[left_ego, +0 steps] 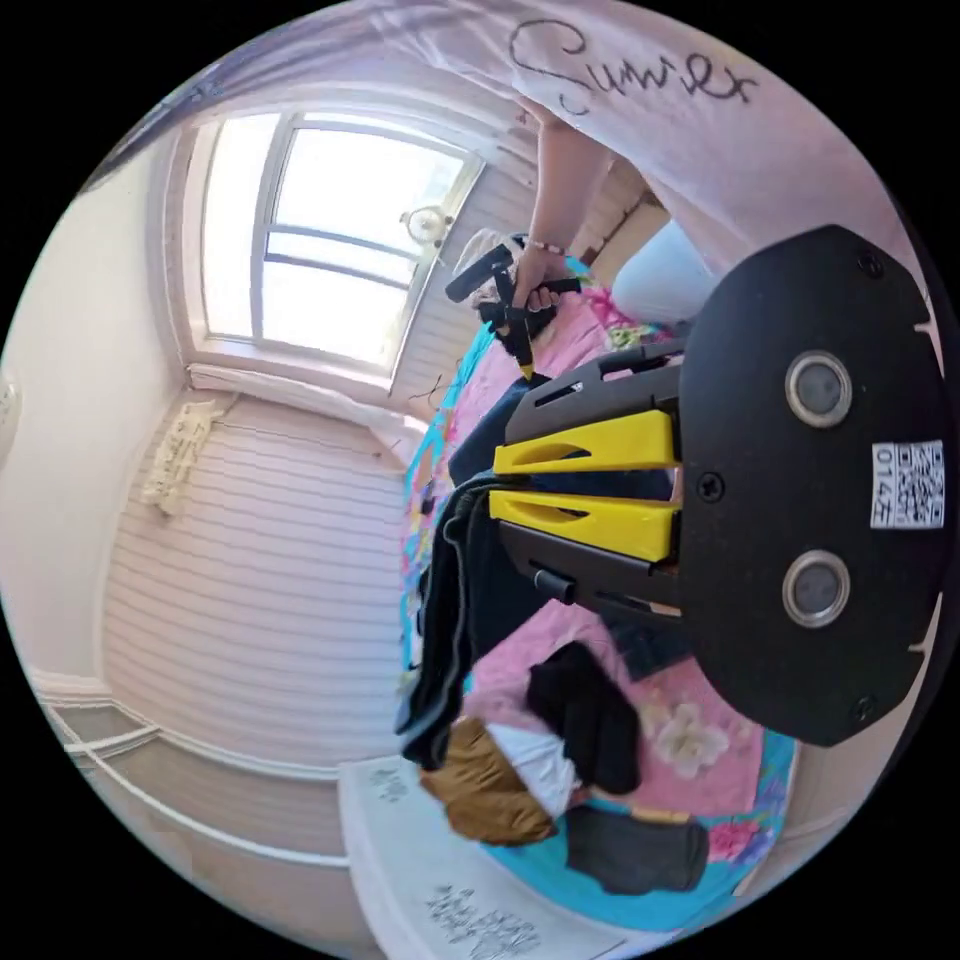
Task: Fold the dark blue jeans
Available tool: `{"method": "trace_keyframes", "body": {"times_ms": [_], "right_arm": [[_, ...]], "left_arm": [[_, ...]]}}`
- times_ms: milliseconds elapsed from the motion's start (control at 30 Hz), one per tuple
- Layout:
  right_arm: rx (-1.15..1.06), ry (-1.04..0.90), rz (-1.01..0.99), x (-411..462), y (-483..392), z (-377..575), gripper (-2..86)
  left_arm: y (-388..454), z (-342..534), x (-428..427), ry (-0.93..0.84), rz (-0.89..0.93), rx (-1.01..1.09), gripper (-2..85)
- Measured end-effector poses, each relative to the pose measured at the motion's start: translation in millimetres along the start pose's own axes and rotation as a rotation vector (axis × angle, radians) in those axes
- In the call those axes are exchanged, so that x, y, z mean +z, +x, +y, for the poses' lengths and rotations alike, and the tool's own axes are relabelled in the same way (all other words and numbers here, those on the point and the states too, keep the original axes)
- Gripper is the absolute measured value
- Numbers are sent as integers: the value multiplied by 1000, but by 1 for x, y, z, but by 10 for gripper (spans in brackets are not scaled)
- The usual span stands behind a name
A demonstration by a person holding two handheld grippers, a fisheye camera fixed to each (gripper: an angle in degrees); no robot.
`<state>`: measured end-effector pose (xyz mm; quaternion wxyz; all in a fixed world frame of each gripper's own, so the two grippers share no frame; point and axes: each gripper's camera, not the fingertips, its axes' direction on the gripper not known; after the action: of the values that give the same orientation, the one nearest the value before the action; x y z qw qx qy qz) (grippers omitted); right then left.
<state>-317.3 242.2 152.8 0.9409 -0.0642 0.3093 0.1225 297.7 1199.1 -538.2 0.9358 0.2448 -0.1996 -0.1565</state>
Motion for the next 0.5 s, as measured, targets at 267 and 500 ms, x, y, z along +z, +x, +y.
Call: {"method": "trace_keyframes", "body": {"times_ms": [267,500], "right_arm": [[50,8,3,-7,63,77,50],[-53,-23,-77,57,31,19,184]], "left_arm": [[20,71,137,-432,3,-114,29],[16,60,127,-422,6,-107,28]]}}
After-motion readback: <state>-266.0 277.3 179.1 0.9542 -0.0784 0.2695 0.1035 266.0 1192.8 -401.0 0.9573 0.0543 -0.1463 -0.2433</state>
